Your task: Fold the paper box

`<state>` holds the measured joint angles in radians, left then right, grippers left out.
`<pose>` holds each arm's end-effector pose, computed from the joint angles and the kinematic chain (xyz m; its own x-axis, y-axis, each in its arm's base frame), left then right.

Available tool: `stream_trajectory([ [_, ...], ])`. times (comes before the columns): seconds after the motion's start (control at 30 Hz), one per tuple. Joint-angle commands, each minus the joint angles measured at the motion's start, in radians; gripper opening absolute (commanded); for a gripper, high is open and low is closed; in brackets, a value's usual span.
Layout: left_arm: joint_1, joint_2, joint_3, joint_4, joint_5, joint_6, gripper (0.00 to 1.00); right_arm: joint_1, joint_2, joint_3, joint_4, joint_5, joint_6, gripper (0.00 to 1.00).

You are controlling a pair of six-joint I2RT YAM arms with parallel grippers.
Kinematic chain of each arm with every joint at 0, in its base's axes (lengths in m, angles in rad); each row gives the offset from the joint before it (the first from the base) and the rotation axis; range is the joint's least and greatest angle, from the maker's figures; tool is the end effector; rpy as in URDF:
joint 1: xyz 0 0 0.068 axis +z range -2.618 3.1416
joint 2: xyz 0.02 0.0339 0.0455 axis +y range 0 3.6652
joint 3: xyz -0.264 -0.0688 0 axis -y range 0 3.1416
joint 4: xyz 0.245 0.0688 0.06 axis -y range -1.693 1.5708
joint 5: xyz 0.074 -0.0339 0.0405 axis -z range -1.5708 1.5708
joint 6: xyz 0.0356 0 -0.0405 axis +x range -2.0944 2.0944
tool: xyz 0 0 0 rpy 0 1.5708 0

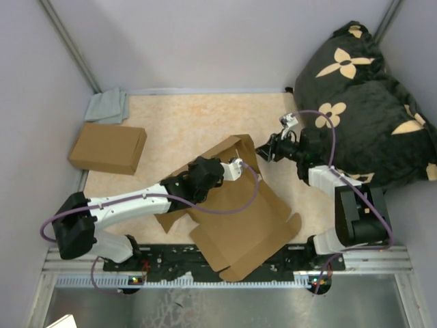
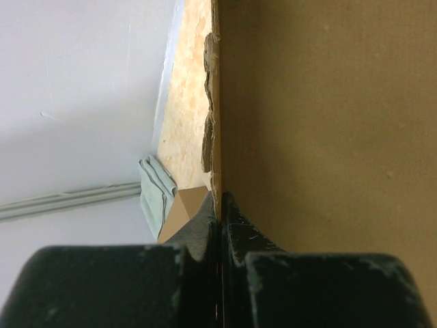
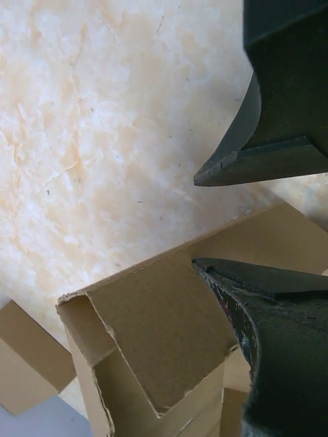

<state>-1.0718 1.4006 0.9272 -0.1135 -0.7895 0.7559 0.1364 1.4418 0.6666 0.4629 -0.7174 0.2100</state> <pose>0.1673 -0.2541 0.2605 0.0372 0.9411 -0.3362 0.4259 0.2894 0.8573 0.2930 0.0638 0.2157 -0.4483 0.0970 -0.8886 -0.6430 0.6556 0.3959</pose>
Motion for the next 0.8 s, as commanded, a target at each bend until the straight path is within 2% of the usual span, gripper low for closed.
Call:
stream_trajectory([
  [0.0,-0.016,-0.001,0.033,0.015,-0.001,-0.012,0.00,0.000,0.033,0.070,0.003,0.012,-0.017,0.47],
  [0.5,-0.020,0.018,0.038,0.020,-0.015,-0.012,0.00,0.000,0.112,0.205,-0.090,-0.008,-0.020,0.47],
  [0.67,-0.034,0.010,0.036,0.010,-0.024,-0.016,0.00,0.001,0.069,0.103,-0.042,-0.006,-0.011,0.46],
  [0.77,-0.052,0.006,0.035,-0.003,-0.031,-0.025,0.00,0.001,0.033,0.011,0.051,-0.054,-0.010,0.47],
])
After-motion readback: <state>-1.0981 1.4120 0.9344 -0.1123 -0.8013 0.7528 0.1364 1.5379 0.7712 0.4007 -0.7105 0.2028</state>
